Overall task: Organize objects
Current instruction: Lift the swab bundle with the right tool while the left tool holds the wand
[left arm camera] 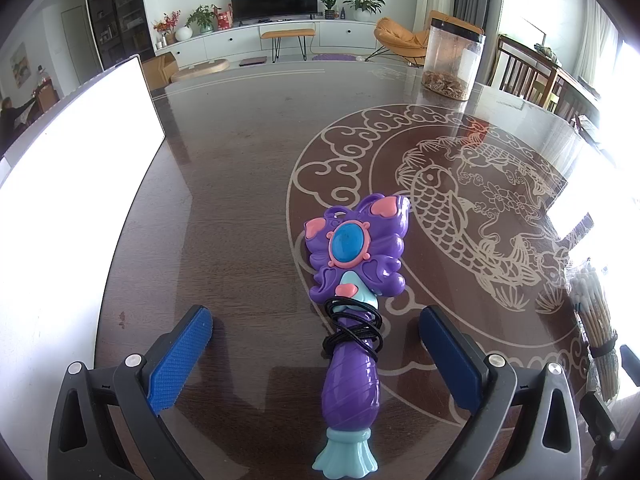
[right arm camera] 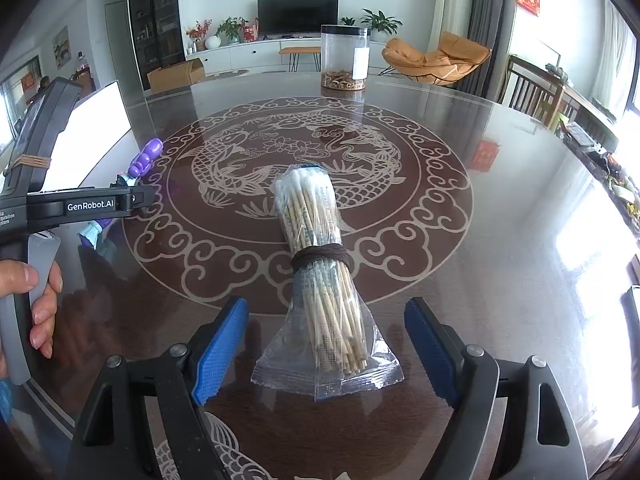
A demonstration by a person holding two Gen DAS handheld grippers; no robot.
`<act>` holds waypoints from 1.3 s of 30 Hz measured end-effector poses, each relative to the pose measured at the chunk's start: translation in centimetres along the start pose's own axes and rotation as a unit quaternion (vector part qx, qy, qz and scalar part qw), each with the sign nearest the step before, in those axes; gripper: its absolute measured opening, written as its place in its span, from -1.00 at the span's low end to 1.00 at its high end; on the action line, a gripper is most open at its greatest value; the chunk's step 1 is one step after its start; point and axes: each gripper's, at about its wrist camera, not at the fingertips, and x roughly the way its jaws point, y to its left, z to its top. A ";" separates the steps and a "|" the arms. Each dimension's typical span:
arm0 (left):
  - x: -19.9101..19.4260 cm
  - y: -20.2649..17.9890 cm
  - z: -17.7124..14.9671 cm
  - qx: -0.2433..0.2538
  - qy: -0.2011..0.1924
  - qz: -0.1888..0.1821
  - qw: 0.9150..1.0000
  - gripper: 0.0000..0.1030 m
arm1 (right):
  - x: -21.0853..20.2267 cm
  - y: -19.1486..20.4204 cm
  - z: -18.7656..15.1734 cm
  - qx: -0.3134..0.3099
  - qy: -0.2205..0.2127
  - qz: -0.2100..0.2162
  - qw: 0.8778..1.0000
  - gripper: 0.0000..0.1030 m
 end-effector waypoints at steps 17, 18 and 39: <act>0.1 0.1 0.0 0.001 0.001 -0.001 1.000 1.00 | -0.2 0.1 -0.1 0.001 0.001 0.004 1.000 0.58; 0.1 0.0 0.1 0.002 0.003 0.000 1.000 1.00 | -0.3 0.0 -0.1 0.002 0.000 0.006 1.000 0.58; -3.8 0.3 -2.7 0.019 0.004 -0.079 0.997 -0.60 | 0.6 -4.2 3.3 0.020 0.089 0.104 0.990 0.59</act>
